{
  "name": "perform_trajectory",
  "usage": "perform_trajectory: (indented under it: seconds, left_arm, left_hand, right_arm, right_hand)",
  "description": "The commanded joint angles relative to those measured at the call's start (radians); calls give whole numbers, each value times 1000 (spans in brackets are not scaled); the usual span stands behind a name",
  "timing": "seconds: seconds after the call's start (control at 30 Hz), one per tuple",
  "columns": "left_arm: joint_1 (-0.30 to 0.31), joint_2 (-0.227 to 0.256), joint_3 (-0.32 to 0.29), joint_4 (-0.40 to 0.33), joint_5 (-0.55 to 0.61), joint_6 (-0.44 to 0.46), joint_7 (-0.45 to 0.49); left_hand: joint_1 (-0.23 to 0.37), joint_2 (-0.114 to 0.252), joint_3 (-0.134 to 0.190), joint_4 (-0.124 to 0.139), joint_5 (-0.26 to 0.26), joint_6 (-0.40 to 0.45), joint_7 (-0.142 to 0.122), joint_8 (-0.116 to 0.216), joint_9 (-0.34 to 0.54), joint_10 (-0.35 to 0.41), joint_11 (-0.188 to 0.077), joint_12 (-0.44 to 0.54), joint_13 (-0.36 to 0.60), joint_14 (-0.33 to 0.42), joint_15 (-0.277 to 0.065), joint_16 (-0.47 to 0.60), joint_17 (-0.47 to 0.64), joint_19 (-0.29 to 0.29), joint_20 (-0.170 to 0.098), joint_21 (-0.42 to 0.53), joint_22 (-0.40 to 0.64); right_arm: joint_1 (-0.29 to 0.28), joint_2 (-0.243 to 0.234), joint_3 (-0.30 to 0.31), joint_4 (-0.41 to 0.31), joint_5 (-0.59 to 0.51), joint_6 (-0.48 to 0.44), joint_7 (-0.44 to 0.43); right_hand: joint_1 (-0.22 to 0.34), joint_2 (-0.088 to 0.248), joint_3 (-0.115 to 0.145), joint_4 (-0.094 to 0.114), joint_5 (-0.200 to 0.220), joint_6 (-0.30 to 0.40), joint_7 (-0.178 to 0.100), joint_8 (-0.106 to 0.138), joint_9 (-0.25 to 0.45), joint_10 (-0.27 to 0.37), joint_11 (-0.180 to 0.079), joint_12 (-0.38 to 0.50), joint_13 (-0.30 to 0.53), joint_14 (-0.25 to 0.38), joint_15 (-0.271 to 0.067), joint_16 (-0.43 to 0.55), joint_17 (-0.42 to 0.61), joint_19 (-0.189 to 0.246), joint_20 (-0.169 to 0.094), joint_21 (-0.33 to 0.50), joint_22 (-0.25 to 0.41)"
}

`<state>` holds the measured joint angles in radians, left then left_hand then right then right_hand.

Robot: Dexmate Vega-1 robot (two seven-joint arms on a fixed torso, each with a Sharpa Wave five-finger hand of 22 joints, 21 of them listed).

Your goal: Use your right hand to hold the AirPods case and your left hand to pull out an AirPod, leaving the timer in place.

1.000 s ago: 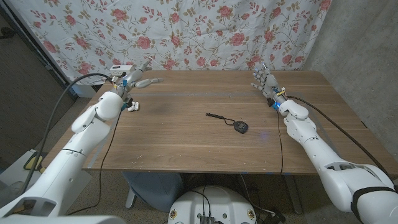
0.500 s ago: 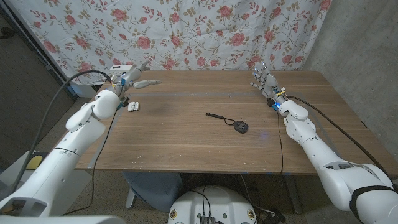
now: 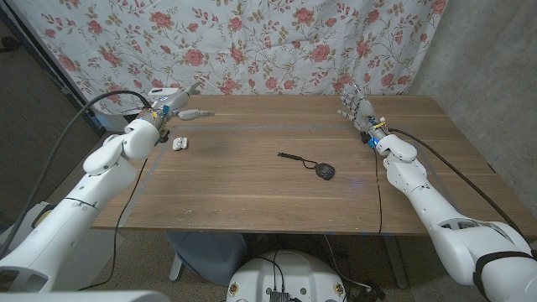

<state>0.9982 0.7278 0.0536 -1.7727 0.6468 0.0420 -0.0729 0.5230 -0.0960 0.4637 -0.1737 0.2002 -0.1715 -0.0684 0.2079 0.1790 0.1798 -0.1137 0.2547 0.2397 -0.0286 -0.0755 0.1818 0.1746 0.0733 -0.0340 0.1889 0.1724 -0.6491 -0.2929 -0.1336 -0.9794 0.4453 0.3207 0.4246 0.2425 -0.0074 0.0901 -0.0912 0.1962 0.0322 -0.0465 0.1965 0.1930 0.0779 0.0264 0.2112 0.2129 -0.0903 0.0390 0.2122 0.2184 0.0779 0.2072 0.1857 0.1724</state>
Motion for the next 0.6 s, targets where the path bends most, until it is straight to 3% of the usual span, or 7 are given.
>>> perform_trajectory:
  seconds: [0.03,0.07,0.13,0.53,0.6]
  left_arm:
    - [16,21,-17,-9,-12,6,21]
    - [15,23,-15,-15,-2,20,15]
    - [3,72,5,-23,42,10,-13]
    - [-4,128,16,-49,65,35,-77]
    - [-11,149,29,-46,98,35,-72]
  left_hand:
    - [26,-1,3,5,-4,-116,28,14,3,19,-3,10,7,12,-12,5,3,9,-5,4,-1]
    - [33,3,3,8,-4,-101,57,17,3,22,-4,13,8,13,-12,5,3,11,-5,4,-1]
    - [41,10,5,10,-4,-82,79,21,2,23,-1,14,9,14,-11,5,3,13,-6,4,-1]
    - [62,22,11,9,-3,-74,66,19,2,33,-7,19,11,15,-10,4,2,11,-3,2,-1]
    - [64,22,11,9,-3,-73,64,18,2,36,-8,21,11,14,-10,4,2,10,-2,1,-1]
  right_arm:
    - [17,4,0,25,16,13,38]
    - [18,4,0,25,17,12,39]
    - [23,0,-5,19,12,1,42]
    - [7,-3,-15,-14,-2,9,39]
    - [18,6,-9,12,22,12,70]
  right_hand:
    - [9,8,0,-9,-2,-4,-8,4,2,-5,-5,-3,3,-12,-8,2,1,-7,4,3,2]
    - [10,8,1,-10,-2,-4,-8,4,2,-4,-4,-2,3,-11,-8,2,1,-7,4,3,2]
    - [10,9,1,-10,-2,-4,-8,4,2,-4,-5,-2,3,-10,-8,3,1,-6,3,4,2]
    - [12,11,2,-11,-3,-5,-8,3,2,-6,-4,-3,3,-13,-10,2,0,-6,2,5,2]
    - [12,11,2,-12,-3,-5,-9,3,2,-6,-4,-3,3,-13,-11,2,0,-7,3,4,2]
